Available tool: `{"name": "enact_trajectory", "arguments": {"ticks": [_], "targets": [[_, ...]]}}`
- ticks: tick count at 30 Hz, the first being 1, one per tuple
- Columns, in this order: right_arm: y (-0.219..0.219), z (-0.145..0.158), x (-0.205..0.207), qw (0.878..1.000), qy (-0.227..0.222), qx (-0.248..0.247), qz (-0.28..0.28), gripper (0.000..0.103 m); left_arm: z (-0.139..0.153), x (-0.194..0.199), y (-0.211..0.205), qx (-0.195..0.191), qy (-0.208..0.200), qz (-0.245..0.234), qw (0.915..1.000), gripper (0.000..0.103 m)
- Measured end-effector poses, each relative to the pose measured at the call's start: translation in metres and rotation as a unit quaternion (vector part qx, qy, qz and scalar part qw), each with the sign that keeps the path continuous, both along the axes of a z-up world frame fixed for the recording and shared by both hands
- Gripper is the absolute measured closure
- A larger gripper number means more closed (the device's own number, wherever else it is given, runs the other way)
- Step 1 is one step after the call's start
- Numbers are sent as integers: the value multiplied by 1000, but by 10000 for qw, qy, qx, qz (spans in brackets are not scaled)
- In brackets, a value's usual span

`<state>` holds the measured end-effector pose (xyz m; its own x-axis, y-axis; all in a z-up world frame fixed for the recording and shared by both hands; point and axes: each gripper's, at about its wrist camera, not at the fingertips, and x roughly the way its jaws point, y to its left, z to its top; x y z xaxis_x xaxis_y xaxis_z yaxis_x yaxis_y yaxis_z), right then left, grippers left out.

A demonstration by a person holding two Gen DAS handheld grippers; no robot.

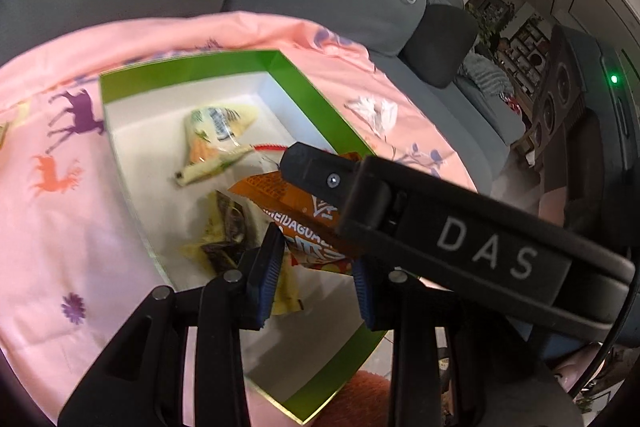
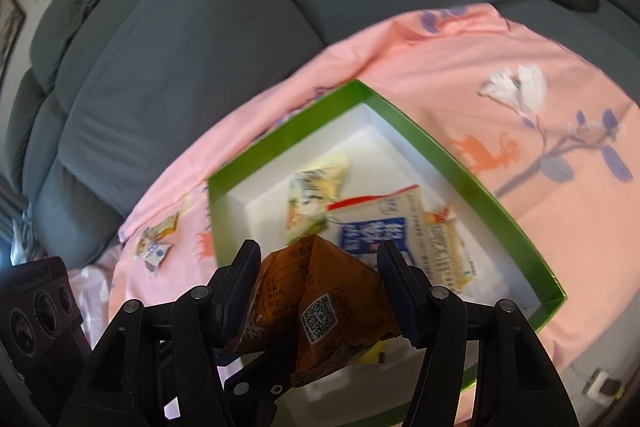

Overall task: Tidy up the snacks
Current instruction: 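Carry the orange bag into the green box and open the right gripper, then move the right gripper back to the white-and-blue puffed-snack bag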

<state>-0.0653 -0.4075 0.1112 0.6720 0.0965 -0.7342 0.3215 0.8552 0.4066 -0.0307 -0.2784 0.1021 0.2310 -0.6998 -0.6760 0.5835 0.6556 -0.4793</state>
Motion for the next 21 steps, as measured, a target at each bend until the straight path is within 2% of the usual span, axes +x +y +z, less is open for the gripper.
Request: {"name": "enact_trajectory", "arguments": {"ticks": [5,9,11,16,19,21], "targets": [[-13,-13,2,9995,247,93,-193,39,-12,3,-7,-42,356,-64,9993,72],[-17,-15,1,9990,307,166,-272,39,-10,0,-6,39,325,-34,9995,68],[-15,-16,2,9988,358,108,-313,38,-8,-3,-3,108,265,20,9996,64],[-11,-12,0,9981,421,-167,-418,37,-2,-5,13,190,133,165,9996,39],[-7,-4,-4,9959,414,-536,-598,34,4,-9,26,398,-61,322,9987,38],[-2,5,-9,9953,258,-693,-629,24,10,-12,41,314,-153,395,9986,32]]}}
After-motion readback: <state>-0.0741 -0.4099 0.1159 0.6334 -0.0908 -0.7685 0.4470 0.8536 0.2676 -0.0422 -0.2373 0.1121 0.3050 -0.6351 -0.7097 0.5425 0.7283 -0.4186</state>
